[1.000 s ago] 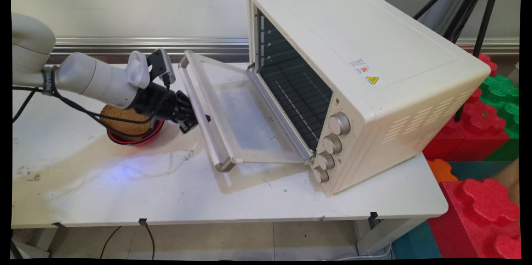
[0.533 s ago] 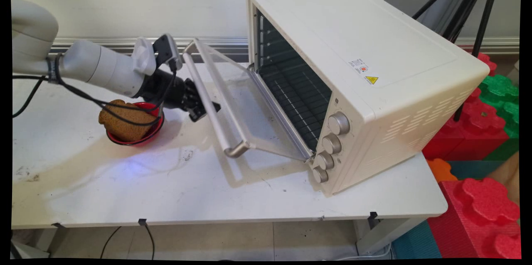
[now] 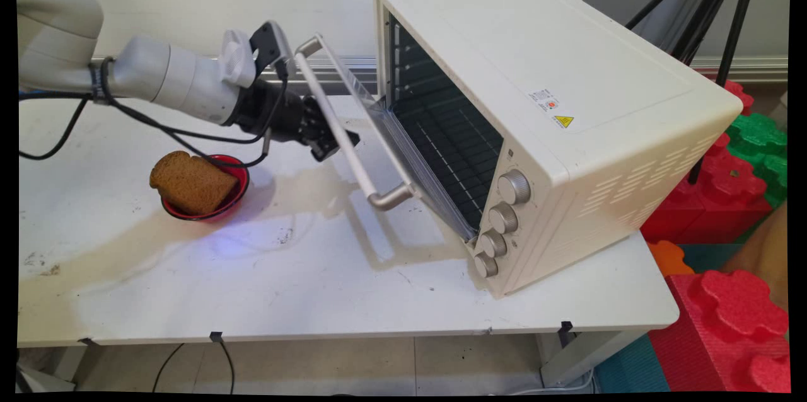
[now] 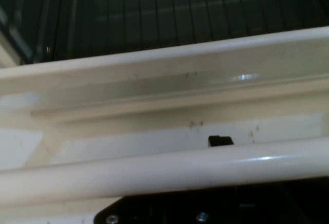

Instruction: Close the oven

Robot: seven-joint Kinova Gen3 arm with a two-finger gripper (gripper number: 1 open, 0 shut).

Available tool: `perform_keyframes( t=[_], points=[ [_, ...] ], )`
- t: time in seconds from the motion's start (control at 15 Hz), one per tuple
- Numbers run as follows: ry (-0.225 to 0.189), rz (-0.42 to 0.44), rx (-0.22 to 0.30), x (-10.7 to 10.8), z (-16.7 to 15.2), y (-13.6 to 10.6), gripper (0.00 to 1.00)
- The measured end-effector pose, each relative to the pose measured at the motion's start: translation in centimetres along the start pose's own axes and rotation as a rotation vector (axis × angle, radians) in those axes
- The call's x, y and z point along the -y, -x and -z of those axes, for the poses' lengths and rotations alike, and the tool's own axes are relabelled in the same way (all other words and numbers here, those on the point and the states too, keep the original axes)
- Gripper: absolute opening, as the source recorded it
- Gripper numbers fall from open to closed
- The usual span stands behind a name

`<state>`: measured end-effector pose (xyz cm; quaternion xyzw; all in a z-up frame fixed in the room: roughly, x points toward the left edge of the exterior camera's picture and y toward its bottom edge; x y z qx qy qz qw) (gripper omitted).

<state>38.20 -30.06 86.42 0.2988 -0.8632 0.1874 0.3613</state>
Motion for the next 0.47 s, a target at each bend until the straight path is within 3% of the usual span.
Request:
perform_keyframes(
  t=[0.47],
  points=[
    [0.002,-0.014,-0.060,0.1,-0.6,-2.8,0.00]
  ],
)
